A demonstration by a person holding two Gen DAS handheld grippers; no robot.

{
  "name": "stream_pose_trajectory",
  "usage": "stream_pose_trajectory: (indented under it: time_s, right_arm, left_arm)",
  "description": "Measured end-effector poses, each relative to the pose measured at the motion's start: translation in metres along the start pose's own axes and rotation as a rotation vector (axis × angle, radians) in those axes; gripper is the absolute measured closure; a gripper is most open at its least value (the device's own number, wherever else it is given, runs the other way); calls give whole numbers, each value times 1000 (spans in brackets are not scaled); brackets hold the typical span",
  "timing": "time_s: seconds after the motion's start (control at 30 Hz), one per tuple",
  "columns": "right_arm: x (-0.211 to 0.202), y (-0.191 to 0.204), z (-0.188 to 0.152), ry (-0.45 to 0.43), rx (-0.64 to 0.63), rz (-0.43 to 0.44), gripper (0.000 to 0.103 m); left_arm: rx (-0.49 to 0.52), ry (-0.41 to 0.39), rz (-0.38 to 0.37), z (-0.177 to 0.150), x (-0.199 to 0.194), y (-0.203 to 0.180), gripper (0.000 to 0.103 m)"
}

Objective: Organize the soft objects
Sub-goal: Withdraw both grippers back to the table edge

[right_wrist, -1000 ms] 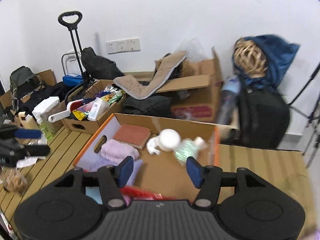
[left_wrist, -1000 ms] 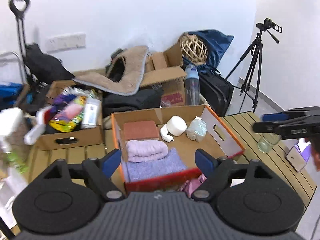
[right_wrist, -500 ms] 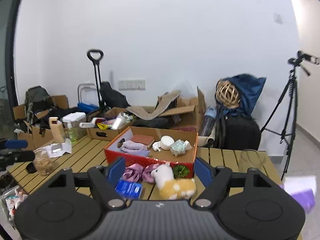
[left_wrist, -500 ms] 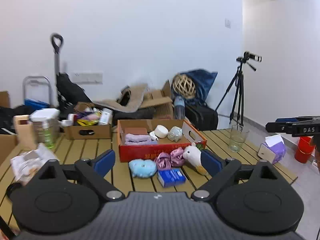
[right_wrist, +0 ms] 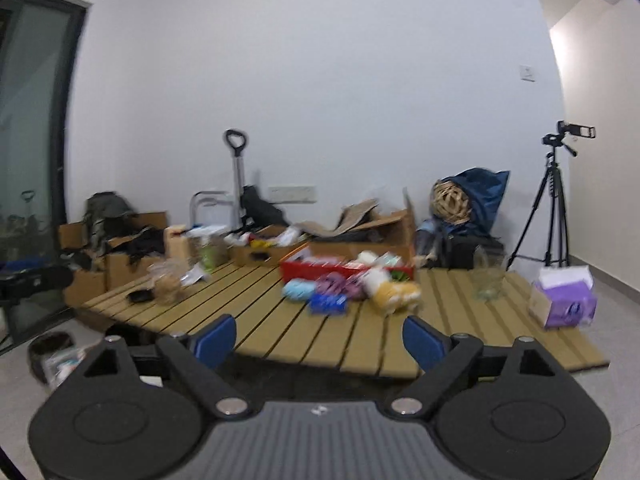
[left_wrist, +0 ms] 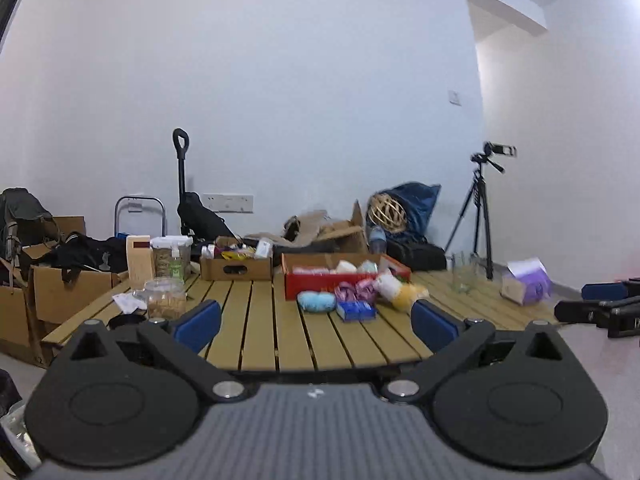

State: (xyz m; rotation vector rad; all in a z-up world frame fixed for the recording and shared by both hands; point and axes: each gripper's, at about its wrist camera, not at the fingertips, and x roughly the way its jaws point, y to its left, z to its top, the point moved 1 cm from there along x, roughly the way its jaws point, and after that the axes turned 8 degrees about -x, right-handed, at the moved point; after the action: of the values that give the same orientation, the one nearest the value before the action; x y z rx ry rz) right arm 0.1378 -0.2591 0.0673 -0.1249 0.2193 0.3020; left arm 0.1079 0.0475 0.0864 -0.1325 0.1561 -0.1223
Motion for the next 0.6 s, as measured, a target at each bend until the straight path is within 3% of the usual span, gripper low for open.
stream_pose_trajectory:
  time_s: [0.17,0.37,0.6]
  right_arm:
    - [-47,34,-30,16,-32,5,13]
    - [-83,53,-42,-18,-27,-11,12]
    - [-89,60,-42,-45,-33,-16,7]
  left_arm:
    - [-11,25,5,-20,-35,-5,0]
    - [14,31,-18,-38,-65,-14,0]
    - [23,37,-21,-44,-73,-14,0]
